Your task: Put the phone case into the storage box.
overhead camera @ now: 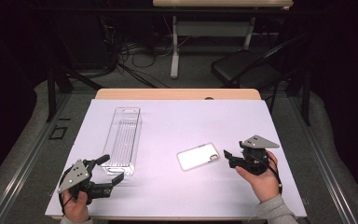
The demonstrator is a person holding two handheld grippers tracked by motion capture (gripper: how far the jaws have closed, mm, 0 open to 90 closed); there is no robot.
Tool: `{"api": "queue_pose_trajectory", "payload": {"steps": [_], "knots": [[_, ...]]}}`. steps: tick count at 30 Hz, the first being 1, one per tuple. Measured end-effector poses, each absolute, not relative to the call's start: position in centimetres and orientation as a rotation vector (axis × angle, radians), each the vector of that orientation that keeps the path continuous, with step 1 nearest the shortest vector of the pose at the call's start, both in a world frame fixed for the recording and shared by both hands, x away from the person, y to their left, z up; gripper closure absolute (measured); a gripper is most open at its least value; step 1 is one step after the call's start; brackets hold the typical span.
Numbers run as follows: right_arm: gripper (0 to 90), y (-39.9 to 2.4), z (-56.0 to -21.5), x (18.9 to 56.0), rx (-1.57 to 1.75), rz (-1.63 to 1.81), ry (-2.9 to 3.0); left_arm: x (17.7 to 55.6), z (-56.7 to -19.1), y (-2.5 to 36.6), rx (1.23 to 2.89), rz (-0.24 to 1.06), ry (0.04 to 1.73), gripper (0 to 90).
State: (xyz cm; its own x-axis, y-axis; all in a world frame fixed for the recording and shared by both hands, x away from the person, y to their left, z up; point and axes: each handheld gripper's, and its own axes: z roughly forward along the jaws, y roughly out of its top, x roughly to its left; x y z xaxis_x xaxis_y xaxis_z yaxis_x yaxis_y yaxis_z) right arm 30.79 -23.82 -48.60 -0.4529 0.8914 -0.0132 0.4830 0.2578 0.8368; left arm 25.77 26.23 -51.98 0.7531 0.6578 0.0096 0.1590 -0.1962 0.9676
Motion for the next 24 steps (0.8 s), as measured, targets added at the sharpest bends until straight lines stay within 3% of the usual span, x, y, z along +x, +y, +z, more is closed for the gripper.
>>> {"api": "queue_pose_trajectory", "payload": {"steps": [24], "knots": [[34.8,-22.4,-49.7,36.2,1.283,0.985,2.137,25.8,-52.0,26.2,1.741,0.51,0.653,15.5]]}}
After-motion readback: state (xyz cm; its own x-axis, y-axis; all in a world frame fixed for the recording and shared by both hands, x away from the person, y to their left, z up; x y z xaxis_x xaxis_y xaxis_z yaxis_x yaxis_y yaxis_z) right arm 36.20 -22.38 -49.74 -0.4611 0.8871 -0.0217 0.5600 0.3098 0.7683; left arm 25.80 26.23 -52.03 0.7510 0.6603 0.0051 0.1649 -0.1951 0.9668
